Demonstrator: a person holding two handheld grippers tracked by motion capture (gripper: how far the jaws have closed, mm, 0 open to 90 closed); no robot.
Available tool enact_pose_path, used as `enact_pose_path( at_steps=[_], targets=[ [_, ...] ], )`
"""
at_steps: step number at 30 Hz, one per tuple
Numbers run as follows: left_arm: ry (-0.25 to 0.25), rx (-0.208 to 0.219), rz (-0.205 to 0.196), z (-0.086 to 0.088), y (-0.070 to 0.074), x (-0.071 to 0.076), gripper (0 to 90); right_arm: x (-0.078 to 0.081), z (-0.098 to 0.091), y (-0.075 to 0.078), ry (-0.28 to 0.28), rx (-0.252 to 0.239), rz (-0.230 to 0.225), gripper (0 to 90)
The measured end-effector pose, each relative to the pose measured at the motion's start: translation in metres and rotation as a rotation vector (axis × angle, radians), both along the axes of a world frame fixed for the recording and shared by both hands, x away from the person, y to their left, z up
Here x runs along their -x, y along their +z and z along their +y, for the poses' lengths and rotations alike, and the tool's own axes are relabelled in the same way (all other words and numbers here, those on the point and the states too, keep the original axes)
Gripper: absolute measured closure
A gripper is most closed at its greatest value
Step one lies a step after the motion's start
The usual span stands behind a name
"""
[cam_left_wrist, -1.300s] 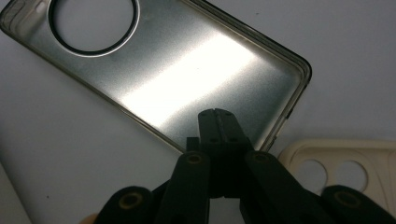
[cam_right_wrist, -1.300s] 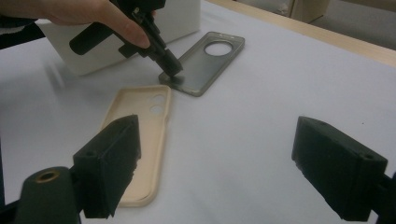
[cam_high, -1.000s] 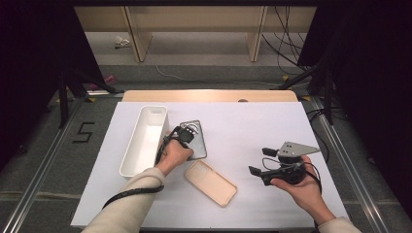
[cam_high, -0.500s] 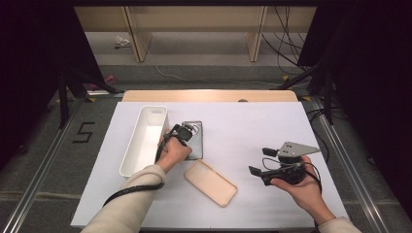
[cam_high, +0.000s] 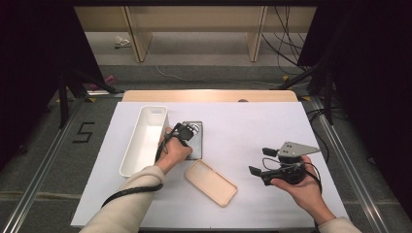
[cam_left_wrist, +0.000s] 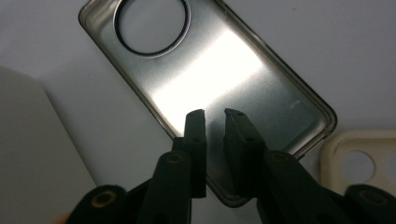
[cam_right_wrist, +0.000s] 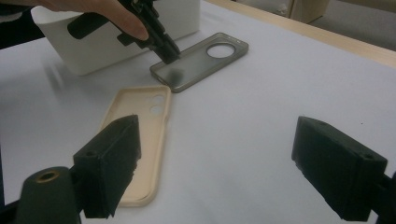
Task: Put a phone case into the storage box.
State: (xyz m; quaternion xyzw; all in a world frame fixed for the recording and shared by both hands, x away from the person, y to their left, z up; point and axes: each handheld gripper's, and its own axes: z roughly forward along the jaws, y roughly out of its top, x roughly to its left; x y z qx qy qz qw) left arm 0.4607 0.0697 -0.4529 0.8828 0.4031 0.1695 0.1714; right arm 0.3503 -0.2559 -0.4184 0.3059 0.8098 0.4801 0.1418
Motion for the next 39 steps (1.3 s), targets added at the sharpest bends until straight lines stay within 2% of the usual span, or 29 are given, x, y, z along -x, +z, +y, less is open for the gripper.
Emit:
enact_pose_path(
  at_steps=[1, 2, 4, 5, 6, 8, 10, 12, 15, 18, 19, 20, 23, 25, 29, 32, 33, 36, 39],
  targets=[
    [-0.028, -0.006, -0.022, -0.002, 0.004, 0.001, 69.3, 0.000, 0.000, 0.000, 0.000, 0.001, 0.000, 16.4],
    [-0.057, -0.017, -0.034, -0.003, 0.008, 0.003, 69.3, 0.000, 0.000, 0.000, 0.000, 0.001, 0.000, 16.4],
    [-0.103, -0.040, -0.015, -0.006, 0.014, 0.006, 59.8, 0.000, 0.000, 0.000, 0.000, 0.002, 0.002, 16.4],
    [-0.145, -0.064, -0.022, -0.008, 0.017, 0.007, 51.6, 0.000, 0.000, 0.000, 0.000, 0.002, 0.002, 16.4],
    [-0.151, -0.065, -0.017, -0.009, 0.020, 0.008, 51.6, 0.000, 0.000, 0.000, 0.000, 0.002, 0.002, 16.4],
    [-0.165, -0.033, 0.004, -0.013, 0.026, 0.012, 44.3, 0.000, 0.000, 0.000, 0.000, 0.002, 0.001, 16.4],
    [-0.189, -0.031, -0.002, -0.018, 0.031, 0.015, 40.3, 0.000, 0.000, 0.000, -0.002, 0.002, 0.000, 16.4],
    [-0.215, -0.047, -0.023, -0.023, 0.036, 0.017, 38.2, 0.000, 0.000, 0.000, -0.002, 0.002, 0.001, 16.4],
    [-0.236, -0.081, -0.037, -0.025, 0.042, 0.017, 29.0, 0.000, 0.000, 0.000, -0.002, 0.000, -0.001, 16.4],
    [-0.296, -0.162, -0.049, -0.024, 0.046, 0.014, 24.7, 0.000, 0.000, 0.000, -0.003, 0.002, 0.000, 16.4],
    [-0.296, -0.162, -0.049, -0.024, 0.046, 0.014, 23.4, 0.000, 0.000, 0.000, -0.002, 0.000, -0.001, 16.4],
    [-0.324, -0.209, -0.055, -0.023, 0.047, 0.013, 23.4, 0.000, 0.000, 0.000, -0.002, 0.000, -0.001, 16.4],
    [-0.385, -0.280, -0.068, -0.022, 0.047, 0.013, 21.4, 0.000, 0.000, 0.000, -0.001, 0.002, 0.000, 16.4],
    [-0.442, -0.317, -0.060, -0.022, 0.045, 0.013, 21.3, 0.000, 0.000, 0.000, -0.001, 0.002, 0.001, 16.4],
    [-0.538, -0.365, -0.054, -0.024, 0.039, 0.013, 22.8, 0.000, 0.000, 0.000, -0.001, 0.002, 0.002, 16.4],
    [-0.589, -0.383, -0.018, -0.025, 0.035, 0.014, 25.8, 0.000, 0.000, 0.000, 0.000, 0.001, 0.002, 16.4],
    [-0.608, -0.397, -0.022, -0.026, 0.034, 0.013, 25.8, 0.000, 0.000, 0.000, 0.000, 0.001, 0.002, 16.4],
    [-0.606, -0.406, -0.009, -0.029, 0.029, 0.014, 27.2, 0.000, 0.000, 0.000, -0.001, 0.000, 0.001, 16.4],
    [-0.611, -0.422, -0.013, -0.031, 0.026, 0.013, 28.0, 0.000, 0.000, 0.000, -0.001, -0.001, 0.001, 16.4]
  ],
)
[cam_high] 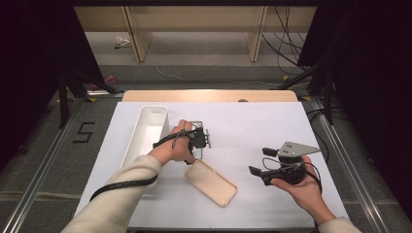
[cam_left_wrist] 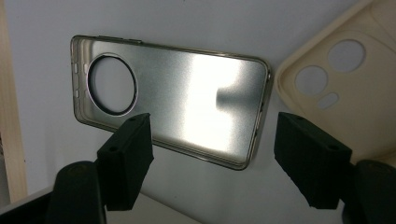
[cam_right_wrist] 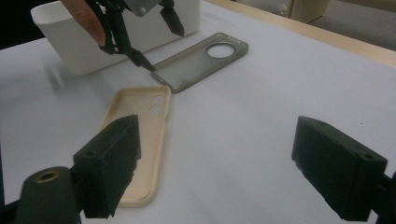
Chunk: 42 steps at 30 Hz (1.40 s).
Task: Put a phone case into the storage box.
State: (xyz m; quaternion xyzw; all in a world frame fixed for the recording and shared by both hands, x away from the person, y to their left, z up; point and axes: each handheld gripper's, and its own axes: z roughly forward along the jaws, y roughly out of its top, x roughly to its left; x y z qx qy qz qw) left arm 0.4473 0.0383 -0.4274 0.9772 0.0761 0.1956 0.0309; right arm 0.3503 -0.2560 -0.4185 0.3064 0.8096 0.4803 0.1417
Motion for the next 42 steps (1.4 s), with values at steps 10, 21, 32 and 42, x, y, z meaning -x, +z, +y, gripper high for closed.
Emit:
enact_pose_path(
  at_steps=[10, 21, 32, 42],
  targets=[
    [-0.029, -0.060, -0.006, -0.004, -0.013, -0.002, 29.7, 0.000, 0.000, 0.000, 0.000, -0.002, 0.000, 16.4],
    [-0.053, -0.090, 0.007, -0.001, -0.025, -0.004, 30.8, 0.000, 0.000, 0.000, -0.002, -0.005, -0.002, 16.4],
    [-0.060, -0.070, 0.002, -0.003, -0.031, -0.008, 32.2, 0.000, 0.000, 0.000, -0.001, -0.005, -0.001, 16.4],
    [-0.080, -0.078, 0.022, -0.002, -0.032, -0.010, 35.2, 0.000, 0.000, 0.000, 0.001, -0.004, 0.000, 16.4]
  ],
)
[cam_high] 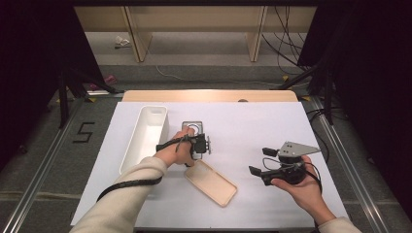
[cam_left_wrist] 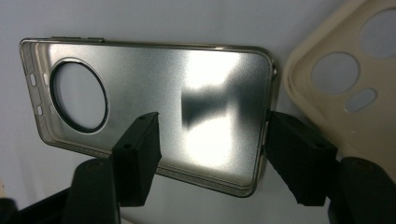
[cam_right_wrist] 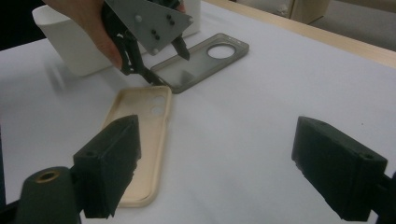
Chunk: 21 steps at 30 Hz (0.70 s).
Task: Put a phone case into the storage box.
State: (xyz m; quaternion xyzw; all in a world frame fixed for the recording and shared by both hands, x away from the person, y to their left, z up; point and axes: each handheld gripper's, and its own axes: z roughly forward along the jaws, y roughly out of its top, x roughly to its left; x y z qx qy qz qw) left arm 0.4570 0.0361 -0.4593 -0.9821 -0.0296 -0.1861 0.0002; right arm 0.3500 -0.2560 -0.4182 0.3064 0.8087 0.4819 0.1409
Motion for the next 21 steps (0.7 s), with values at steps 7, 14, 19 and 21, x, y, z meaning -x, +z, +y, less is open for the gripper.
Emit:
enact_pose_path(
  at_steps=[7, 14, 19, 21],
  targets=[
    [-0.015, 0.005, 0.040, 0.0003, 0.0007, -0.0007, 46.7, 0.0001, 0.0001, 0.0000, 0.002, 0.001, 0.002, 16.4],
    [-0.004, 0.021, 0.088, 0.0016, 0.0007, 0.0001, 58.8, 0.0002, 0.0002, 0.0000, 0.002, 0.003, 0.002, 16.4],
    [-0.003, 0.028, 0.109, 0.0019, 0.0005, 0.0008, 67.0, 0.0003, 0.0003, 0.0001, 0.003, 0.002, 0.003, 16.4],
    [-0.007, 0.027, 0.114, 0.0021, 0.0006, 0.0010, 69.2, 0.0003, 0.0003, 0.0001, 0.003, 0.002, 0.003, 16.4]
  ],
)
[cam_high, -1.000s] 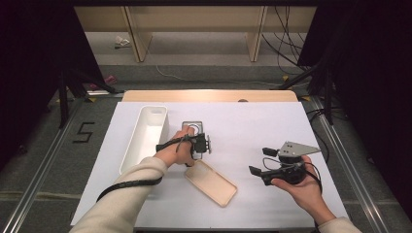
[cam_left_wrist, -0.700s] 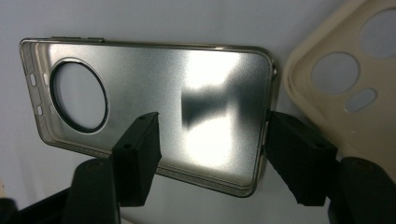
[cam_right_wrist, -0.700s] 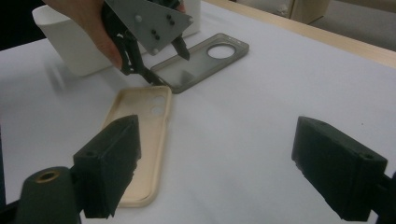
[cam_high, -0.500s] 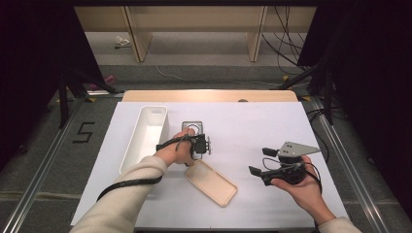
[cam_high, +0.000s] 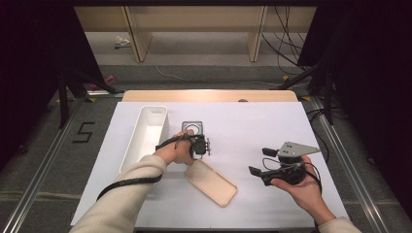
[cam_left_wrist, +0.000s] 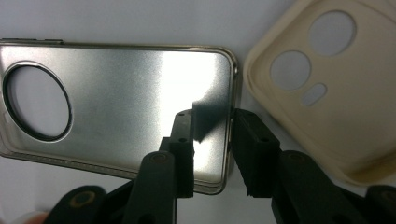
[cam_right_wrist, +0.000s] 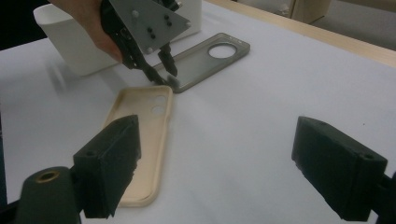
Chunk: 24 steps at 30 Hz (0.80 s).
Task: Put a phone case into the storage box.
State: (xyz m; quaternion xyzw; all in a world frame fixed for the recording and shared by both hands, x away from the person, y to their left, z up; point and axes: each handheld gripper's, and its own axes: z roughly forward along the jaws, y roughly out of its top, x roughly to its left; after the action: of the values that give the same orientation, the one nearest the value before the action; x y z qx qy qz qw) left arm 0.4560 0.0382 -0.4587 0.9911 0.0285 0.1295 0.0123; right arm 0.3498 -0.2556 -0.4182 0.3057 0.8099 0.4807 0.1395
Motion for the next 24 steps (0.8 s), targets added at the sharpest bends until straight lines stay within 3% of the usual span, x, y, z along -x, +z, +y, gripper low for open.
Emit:
enact_pose_path(
  at_steps=[11, 24],
  targets=[
    [-0.014, 0.001, 0.013, 0.0004, -0.0003, 0.0014, 79.0, 0.0000, 0.0001, 0.0000, 0.001, 0.000, 0.001, 16.4],
    [-0.019, -0.008, 0.014, -0.0010, -0.0010, 0.0037, 82.5, -0.0002, 0.0002, -0.0004, 0.004, 0.000, 0.002, 16.4]
  ],
)
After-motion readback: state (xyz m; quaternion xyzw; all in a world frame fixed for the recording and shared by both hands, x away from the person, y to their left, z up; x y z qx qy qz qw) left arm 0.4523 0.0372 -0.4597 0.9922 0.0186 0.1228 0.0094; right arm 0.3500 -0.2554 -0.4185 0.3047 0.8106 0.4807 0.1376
